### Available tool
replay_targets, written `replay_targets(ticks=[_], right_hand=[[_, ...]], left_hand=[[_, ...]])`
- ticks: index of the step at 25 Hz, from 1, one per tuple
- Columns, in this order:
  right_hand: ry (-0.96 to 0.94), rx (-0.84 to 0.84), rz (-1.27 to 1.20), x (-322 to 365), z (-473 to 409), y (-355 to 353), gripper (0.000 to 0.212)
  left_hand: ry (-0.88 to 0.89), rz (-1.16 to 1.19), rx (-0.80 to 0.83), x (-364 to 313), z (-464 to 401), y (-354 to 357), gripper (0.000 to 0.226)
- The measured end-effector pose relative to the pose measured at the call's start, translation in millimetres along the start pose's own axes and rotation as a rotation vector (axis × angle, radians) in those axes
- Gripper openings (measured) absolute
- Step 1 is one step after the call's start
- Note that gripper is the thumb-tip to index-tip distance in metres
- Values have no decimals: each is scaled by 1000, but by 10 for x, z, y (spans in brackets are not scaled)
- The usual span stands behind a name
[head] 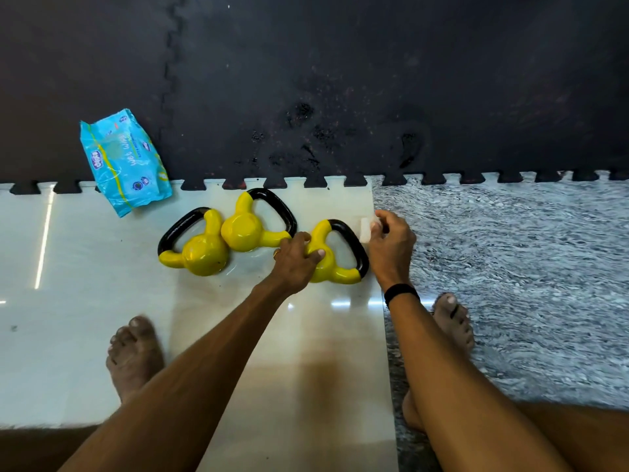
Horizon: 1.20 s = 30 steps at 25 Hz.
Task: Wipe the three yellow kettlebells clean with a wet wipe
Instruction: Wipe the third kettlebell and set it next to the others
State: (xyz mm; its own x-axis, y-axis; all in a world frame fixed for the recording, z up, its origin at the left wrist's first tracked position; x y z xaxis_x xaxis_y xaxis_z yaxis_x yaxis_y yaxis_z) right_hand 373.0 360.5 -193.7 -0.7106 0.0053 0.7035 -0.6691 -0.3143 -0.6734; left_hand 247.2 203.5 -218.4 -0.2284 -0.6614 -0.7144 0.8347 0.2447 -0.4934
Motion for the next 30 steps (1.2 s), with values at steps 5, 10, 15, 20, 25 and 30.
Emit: replay_targets(ticks=[5, 10, 15, 20, 25, 30], right_hand=[[-92, 165, -62, 167, 207, 352, 26], [-201, 248, 10, 221, 144, 485, 24], [-202, 232, 75, 236, 82, 546, 20], [-67, 55, 151, 83, 251, 404, 21], [-200, 295, 204, 438, 95, 660, 22], [-76, 229, 249, 273, 127, 502, 14]], left_hand=[[27, -102, 32, -47, -18, -7, 53], [35, -232, 68, -138, -64, 73, 49], [132, -279, 181, -179, -67, 190, 70], [225, -428, 226, -239, -22, 189, 84], [143, -419, 208, -186, 11, 196, 96], [155, -504, 182, -222, 47, 196, 102]])
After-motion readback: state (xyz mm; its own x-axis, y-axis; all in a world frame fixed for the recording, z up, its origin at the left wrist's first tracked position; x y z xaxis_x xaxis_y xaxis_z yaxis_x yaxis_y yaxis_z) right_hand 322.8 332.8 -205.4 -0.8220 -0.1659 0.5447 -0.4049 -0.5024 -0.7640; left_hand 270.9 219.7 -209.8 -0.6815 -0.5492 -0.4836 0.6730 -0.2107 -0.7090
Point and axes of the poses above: each hand's wrist, its own z-axis away from the middle knuckle, its own y-axis out of the palm, x = y × z, the point moved 7 cm from there along -z, towards the middle knuckle, and after that the axes turned 11 degrees about y, right-handed, at the moved point
